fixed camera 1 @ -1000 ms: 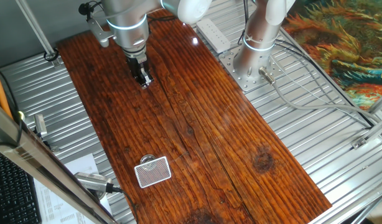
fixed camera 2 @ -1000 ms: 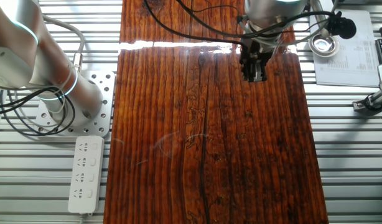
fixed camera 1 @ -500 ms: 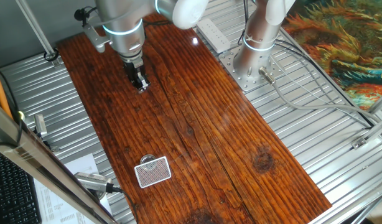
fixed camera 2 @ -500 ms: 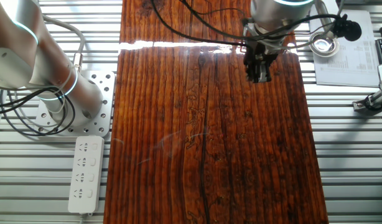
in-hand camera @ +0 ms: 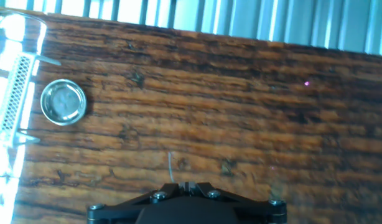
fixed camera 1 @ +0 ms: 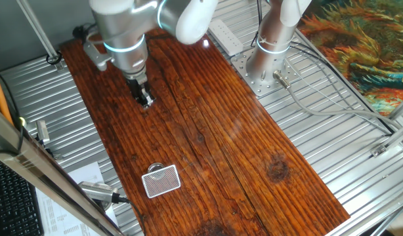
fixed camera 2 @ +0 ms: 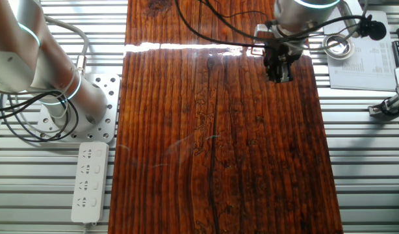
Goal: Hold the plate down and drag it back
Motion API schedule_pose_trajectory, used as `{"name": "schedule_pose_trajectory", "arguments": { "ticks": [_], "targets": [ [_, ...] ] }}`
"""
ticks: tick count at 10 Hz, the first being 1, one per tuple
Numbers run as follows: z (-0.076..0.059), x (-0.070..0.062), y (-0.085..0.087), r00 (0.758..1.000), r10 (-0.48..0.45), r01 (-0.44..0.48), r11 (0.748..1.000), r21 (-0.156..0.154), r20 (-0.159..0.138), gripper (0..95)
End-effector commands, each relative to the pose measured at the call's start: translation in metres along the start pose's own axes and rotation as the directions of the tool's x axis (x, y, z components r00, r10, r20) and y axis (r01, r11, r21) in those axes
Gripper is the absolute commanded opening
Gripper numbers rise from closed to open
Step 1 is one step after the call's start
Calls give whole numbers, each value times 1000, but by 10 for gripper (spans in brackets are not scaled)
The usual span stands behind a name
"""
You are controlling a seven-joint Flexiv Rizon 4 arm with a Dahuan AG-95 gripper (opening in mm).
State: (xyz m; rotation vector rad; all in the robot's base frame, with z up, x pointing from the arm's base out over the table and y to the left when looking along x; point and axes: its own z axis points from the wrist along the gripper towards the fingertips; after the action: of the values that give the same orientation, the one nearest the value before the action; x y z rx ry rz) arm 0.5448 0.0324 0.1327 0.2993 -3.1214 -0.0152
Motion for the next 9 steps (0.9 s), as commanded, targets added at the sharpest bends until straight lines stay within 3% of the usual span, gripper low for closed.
{"name": "schedule_pose_trajectory", "arguments": {
  "ticks": [1, 5, 7, 9],
  "targets": [
    [10, -14, 9, 999, -40, 40, 999, 0, 3, 0],
    [27, -35, 35, 977, -215, 215, 977, -7, 10, 0],
    [28, -41, 53, 941, -339, 339, 941, -7, 17, 0],
    [38, -46, 62, 895, -445, 447, 894, -42, 38, 0]
  ]
}}
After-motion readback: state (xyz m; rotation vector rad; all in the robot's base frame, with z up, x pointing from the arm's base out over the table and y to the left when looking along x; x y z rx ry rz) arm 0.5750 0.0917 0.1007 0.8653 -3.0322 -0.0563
